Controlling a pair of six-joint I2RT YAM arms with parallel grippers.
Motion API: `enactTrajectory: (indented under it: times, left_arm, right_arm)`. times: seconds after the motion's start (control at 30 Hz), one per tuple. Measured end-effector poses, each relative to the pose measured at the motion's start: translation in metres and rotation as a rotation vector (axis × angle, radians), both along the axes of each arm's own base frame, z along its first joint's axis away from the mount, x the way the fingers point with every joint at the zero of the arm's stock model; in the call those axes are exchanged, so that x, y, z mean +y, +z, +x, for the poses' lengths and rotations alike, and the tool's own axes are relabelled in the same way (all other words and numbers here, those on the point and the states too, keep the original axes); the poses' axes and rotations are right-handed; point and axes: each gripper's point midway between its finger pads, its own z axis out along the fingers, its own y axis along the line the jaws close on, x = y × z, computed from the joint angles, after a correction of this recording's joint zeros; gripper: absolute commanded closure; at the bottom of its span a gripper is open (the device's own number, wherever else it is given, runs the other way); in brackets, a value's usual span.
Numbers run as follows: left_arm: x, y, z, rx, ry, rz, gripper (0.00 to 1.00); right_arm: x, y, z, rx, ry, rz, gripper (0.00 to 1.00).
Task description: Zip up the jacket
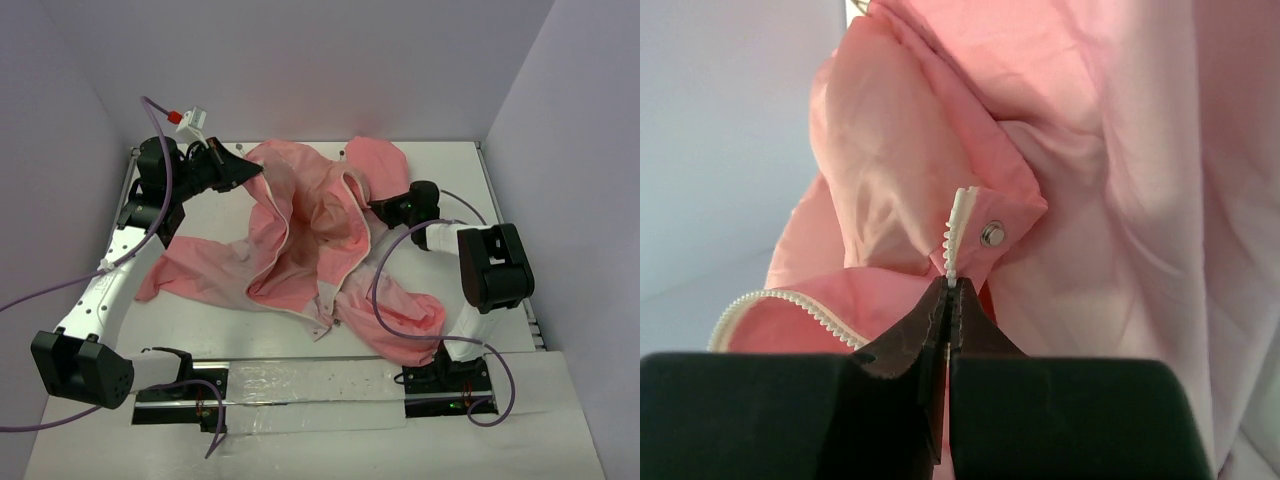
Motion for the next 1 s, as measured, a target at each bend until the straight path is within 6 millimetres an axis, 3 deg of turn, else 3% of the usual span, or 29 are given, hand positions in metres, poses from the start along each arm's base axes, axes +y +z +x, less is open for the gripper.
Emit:
enactTrajectory:
  times: [0.13,0.23,0.33,0.47,0.57,0.63,0.7,0.83,1.0]
  left_arm:
    - [0.0,0.0,0.0,0.0,0.0,0.001,1.0]
    - [0.0,-0.001,0.0,0.003,0.0,0.002,1.0]
    - [0.0,-0.001,0.0,0.004,0.002,0.003,1.0]
    - [0.001,0.004,0.004,0.003,0.008,0.011,1.0]
    - [0.005,0.022,0.015,-0.027,0.032,0.01,1.0]
    - [0.012,0.036,0.023,-0.05,0.06,0.006,1.0]
    - [0.022,0.055,0.036,-0.074,0.098,-0.006,1.0]
    - [0.052,0.098,0.058,-0.147,0.19,-0.043,1.0]
    - [0.072,0.138,0.061,-0.226,0.226,-0.092,1.0]
  right_arm:
    - [-0.008,-0.003,-0.002,0.007,-0.009,-0.09,1.0]
    - [-0.018,0.022,-0.003,-0.042,-0.023,-0.195,1.0]
    - [-0.033,0.085,0.002,-0.178,-0.062,-0.306,1.0]
    - [-0.046,0.211,0.008,-0.447,-0.108,-0.417,1.0]
    - [-0.053,0.292,0.004,-0.587,-0.121,-0.511,1.0]
    - [-0.059,0.336,-0.004,-0.664,-0.14,-0.567,1.0]
    - [-0.07,0.366,-0.02,-0.709,-0.157,-0.633,1.0]
    - [-0.095,0.405,-0.051,-0.75,-0.185,-0.746,1.0]
    - [-0.099,0.452,-0.076,-0.843,-0.17,-0.839,1.0]
